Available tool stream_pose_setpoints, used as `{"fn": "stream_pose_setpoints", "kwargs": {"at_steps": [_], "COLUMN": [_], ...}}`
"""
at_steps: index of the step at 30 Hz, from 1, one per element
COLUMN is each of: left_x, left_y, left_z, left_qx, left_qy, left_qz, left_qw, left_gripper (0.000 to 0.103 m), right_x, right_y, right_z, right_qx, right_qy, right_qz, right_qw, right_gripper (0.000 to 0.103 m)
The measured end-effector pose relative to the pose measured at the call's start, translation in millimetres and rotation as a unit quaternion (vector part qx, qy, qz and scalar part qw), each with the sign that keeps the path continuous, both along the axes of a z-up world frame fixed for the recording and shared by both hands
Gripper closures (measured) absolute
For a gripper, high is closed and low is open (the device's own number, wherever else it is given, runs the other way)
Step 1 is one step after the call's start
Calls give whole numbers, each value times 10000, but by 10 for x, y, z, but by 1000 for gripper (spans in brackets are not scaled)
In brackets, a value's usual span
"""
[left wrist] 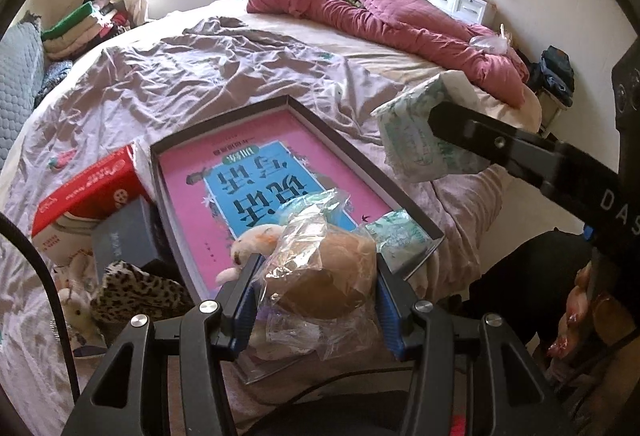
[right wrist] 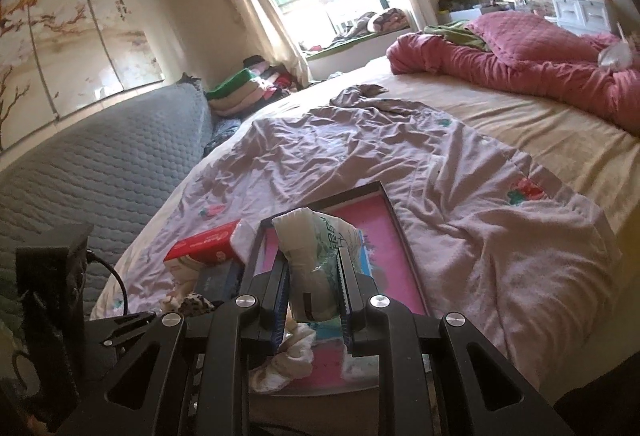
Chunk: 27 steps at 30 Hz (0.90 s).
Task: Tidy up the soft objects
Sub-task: 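Carry the bread roll with the left gripper while the right carries the wipes pack over the tray, then lower the bread roll with the left gripper while the right lowers the wipes pack onto the book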
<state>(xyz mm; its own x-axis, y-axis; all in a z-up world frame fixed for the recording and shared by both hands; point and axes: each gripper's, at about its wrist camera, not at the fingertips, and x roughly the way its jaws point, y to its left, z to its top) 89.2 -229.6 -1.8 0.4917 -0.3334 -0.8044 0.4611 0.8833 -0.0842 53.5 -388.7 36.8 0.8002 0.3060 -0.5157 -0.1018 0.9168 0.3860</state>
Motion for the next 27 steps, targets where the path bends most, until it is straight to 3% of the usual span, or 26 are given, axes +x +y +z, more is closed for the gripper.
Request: {"fn": "stream_pose_setpoints", "kwargs": {"at_steps": [27], "left_x": [193], "left_y": [-215], "left_z": [-413], "left_qx": [81], "left_qy": [285], "left_qz": [-129], "left_qw": [9995], "left_gripper": [51], "right_x": [244], "right_y": [-111], "right_z": [-434], "right_qx": [51], "right_qy": [303], "right_qz": [-186], "right_qw": [9994], "right_gripper": [81]}}
